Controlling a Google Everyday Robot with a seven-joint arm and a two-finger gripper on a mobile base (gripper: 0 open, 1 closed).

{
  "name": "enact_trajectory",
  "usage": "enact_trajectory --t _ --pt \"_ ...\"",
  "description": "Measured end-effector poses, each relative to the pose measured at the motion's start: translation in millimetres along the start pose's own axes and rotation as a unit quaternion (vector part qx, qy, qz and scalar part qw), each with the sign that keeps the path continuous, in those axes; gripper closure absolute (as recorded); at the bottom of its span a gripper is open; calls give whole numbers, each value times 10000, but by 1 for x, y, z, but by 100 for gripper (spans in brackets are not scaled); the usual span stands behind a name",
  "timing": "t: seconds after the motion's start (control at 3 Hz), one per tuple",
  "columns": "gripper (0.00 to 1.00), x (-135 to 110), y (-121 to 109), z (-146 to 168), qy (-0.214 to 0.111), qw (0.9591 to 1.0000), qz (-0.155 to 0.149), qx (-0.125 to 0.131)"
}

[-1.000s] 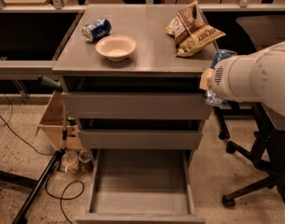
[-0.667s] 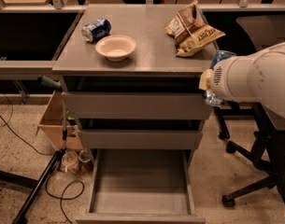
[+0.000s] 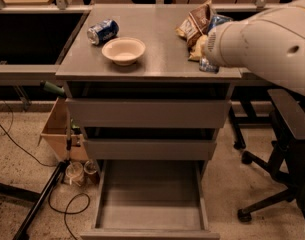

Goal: Pick redbull can from bottom drawer and place on counter

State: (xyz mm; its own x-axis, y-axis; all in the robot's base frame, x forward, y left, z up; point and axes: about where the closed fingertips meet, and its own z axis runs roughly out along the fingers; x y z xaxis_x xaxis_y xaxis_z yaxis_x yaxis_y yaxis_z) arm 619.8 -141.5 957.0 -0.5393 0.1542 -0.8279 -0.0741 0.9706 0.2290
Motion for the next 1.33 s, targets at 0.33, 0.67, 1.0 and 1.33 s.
enact_trajectory --t 0.33,0.67,1.0,1.33 --pt "100 -47 34 27 -347 9986 -179 -344" --pt "100 -86 63 56 -621 9950 -274 -729" --pt "100 -80 69 102 -280 9929 -55 -1152" --pt "100 -40 60 141 525 9826 292 -1758"
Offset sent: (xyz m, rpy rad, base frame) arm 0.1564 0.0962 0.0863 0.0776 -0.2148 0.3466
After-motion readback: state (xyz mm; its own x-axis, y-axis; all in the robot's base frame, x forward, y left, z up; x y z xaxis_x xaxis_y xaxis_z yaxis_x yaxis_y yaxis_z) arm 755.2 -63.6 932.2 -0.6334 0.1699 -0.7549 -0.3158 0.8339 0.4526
